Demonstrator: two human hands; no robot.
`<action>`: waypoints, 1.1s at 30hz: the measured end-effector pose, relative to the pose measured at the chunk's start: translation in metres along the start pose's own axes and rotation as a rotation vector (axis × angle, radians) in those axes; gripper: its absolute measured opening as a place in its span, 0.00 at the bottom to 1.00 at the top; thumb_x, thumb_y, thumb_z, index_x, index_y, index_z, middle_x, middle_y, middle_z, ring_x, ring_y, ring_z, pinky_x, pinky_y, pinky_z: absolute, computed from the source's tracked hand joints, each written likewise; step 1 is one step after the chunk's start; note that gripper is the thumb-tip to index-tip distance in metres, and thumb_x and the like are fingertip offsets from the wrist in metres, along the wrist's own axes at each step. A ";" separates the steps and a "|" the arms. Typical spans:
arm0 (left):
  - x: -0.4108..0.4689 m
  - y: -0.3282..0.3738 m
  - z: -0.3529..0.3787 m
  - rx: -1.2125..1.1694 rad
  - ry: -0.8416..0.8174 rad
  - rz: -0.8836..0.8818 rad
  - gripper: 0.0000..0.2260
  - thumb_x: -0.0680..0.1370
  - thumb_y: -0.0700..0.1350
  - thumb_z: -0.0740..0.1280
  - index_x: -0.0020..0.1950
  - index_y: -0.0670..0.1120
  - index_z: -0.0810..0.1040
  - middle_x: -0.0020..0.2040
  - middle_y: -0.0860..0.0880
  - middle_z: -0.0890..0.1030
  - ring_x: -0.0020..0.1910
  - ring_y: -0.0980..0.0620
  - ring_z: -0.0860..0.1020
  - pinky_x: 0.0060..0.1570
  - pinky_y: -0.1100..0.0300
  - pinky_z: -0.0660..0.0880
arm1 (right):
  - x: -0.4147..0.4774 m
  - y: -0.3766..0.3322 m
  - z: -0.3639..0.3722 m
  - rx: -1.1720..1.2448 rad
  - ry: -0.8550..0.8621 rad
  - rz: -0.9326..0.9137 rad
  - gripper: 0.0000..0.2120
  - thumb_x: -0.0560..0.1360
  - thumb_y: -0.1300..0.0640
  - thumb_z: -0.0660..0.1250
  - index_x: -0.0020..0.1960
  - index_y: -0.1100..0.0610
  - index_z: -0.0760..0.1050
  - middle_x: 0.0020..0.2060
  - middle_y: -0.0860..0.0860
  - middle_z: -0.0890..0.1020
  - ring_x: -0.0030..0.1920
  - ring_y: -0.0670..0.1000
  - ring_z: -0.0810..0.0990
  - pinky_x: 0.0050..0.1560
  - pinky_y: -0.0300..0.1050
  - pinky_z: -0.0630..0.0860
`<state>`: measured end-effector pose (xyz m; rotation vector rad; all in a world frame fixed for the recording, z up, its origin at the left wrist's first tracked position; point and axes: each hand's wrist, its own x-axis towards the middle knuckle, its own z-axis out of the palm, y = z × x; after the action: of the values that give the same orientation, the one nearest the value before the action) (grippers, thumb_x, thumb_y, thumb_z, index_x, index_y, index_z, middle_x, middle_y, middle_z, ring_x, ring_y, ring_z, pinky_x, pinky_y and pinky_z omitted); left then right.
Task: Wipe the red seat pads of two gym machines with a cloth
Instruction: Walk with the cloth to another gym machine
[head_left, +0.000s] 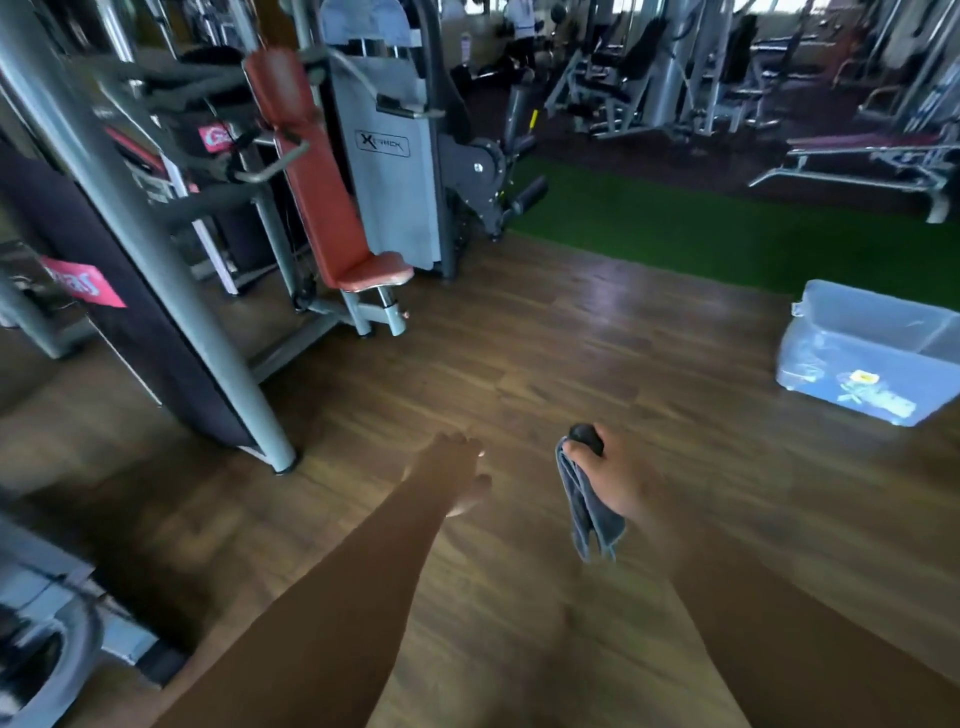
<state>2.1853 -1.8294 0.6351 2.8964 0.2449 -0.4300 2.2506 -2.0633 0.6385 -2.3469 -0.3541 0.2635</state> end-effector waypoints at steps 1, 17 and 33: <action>0.025 -0.002 -0.007 -0.007 0.007 -0.012 0.24 0.81 0.56 0.64 0.76 0.52 0.70 0.73 0.46 0.72 0.74 0.44 0.67 0.71 0.49 0.69 | 0.030 0.000 -0.002 0.011 0.001 -0.004 0.23 0.69 0.33 0.58 0.46 0.51 0.75 0.40 0.49 0.81 0.44 0.52 0.81 0.52 0.56 0.76; 0.433 -0.098 -0.121 -0.107 -0.017 -0.178 0.25 0.80 0.60 0.63 0.77 0.58 0.68 0.79 0.52 0.67 0.79 0.48 0.62 0.73 0.48 0.68 | 0.478 -0.038 -0.014 -0.076 -0.073 -0.063 0.11 0.80 0.47 0.65 0.48 0.55 0.75 0.42 0.51 0.81 0.43 0.51 0.78 0.44 0.46 0.67; 0.728 -0.193 -0.232 -0.301 0.066 -0.539 0.17 0.81 0.50 0.61 0.70 0.54 0.77 0.70 0.51 0.75 0.71 0.47 0.70 0.67 0.53 0.72 | 0.907 -0.140 0.023 -0.165 -0.297 -0.377 0.14 0.74 0.40 0.66 0.55 0.45 0.78 0.47 0.45 0.84 0.51 0.50 0.82 0.57 0.46 0.75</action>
<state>2.8978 -1.4941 0.5983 2.5192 1.0166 -0.3397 3.0727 -1.6546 0.6425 -2.3422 -0.9819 0.4124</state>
